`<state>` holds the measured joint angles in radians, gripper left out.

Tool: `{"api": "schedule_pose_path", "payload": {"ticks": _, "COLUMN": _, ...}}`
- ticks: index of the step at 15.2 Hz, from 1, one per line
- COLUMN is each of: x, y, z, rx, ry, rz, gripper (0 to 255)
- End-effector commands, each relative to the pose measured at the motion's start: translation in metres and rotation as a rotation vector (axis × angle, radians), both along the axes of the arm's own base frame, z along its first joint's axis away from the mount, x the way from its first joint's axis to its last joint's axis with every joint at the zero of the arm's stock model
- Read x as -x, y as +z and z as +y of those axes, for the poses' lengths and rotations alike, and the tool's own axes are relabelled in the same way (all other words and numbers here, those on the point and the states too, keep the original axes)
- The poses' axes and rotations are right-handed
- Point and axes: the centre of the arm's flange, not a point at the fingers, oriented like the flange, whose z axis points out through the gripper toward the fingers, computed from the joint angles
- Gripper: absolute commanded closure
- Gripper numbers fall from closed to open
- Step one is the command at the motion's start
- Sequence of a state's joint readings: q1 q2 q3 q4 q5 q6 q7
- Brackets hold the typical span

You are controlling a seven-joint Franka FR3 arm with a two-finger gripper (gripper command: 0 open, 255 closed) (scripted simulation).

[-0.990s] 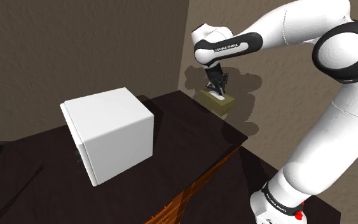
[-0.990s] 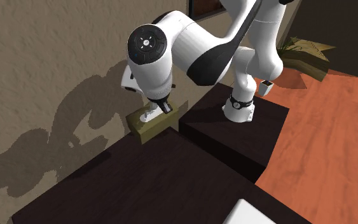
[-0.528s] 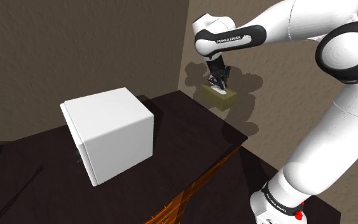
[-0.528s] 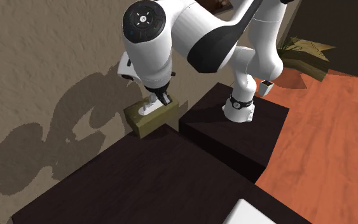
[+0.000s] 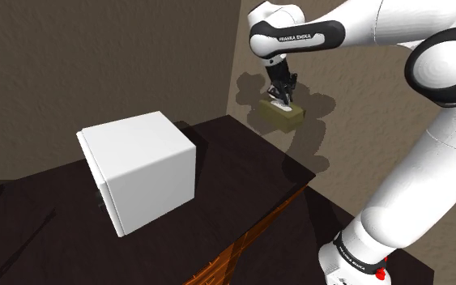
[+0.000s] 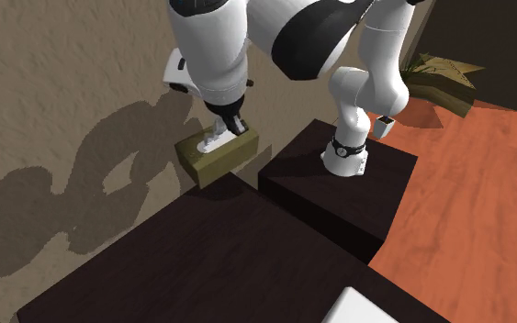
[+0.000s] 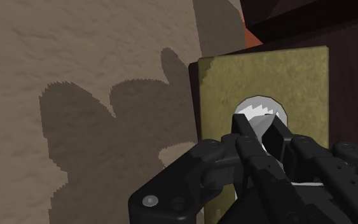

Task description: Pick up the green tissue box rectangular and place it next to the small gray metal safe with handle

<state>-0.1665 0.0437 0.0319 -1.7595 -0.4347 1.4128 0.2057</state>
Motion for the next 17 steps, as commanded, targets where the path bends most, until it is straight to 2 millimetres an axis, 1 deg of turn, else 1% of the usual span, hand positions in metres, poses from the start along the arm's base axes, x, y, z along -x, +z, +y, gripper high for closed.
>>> {"api": "schedule_pose_path", "payload": {"ticks": 1, "x": 0.000, "y": 0.011, "z": 0.000, "rx": 0.000, "ry": 0.000, "rz": 0.000, "gripper": 255}}
{"api": "schedule_pose_path", "payload": {"ticks": 9, "x": 0.000, "y": 0.053, "z": 0.000, "rx": 0.000, "ry": 0.000, "rz": 0.000, "gripper": 255}}
{"api": "schedule_pose_path", "payload": {"ticks": 10, "x": 0.000, "y": 0.055, "z": 0.000, "rx": 0.000, "ry": 0.000, "rz": 0.000, "gripper": 255}}
{"api": "schedule_pose_path", "payload": {"ticks": 17, "x": 0.011, "y": 0.056, "z": 0.092, "rx": 0.000, "ry": 0.000, "rz": 0.000, "gripper": 255}}
